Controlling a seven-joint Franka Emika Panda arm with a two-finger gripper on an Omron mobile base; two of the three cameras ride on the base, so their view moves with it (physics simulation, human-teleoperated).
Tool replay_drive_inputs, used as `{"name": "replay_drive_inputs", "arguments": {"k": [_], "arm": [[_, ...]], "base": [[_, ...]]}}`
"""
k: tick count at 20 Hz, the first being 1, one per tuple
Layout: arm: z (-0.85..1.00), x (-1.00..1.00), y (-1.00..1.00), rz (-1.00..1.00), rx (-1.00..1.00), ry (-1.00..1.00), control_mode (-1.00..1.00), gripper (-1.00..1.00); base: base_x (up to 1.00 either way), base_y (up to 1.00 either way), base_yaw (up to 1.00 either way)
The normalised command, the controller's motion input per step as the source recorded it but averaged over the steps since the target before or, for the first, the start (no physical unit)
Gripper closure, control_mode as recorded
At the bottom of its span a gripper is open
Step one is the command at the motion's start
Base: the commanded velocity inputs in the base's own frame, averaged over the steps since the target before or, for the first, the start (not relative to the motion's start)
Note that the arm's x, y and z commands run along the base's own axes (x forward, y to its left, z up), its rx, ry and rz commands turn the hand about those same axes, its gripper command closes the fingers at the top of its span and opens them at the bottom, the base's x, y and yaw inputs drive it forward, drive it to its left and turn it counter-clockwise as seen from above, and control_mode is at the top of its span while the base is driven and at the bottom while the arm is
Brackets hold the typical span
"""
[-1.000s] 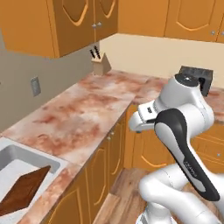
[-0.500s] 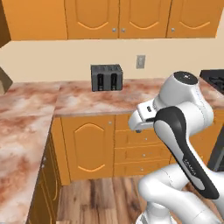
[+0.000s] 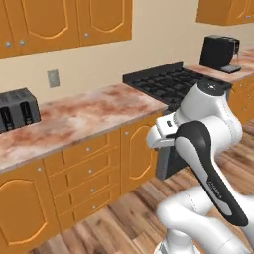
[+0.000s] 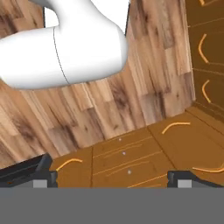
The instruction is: Move the cutting board and knife to the sink. Then move spray from the cabinet to the counter.
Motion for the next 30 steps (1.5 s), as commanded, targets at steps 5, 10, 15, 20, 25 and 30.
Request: {"name": "replay_drive_inputs", "arguments": {"k": [5, 10, 15, 20, 25, 30], "arm": [[0.0, 0.0, 0.0, 0.0, 0.0, 0.0, 1.0, -1.0], [0.0, 0.0, 0.0, 0.0, 0.0, 0.0, 1.0, -1.0], [0.0, 0.0, 0.0, 0.0, 0.0, 0.0, 1.0, -1.0], [0.0, 0.0, 0.0, 0.0, 0.0, 0.0, 1.0, -1.0], [0.0, 0.0, 0.0, 0.0, 0.0, 0.0, 1.0, -1.0], [0.0, 0.0, 0.0, 0.0, 0.0, 0.0, 1.0, -1.0]], "base": [[0.33, -0.31, -0.76], [0.68, -0.12, -0.69], [0.83, -0.14, -0.63], [1.0, 0.0, -0.51], [1.0, 0.0, -0.34], [1.0, 0.45, -0.29]]}}
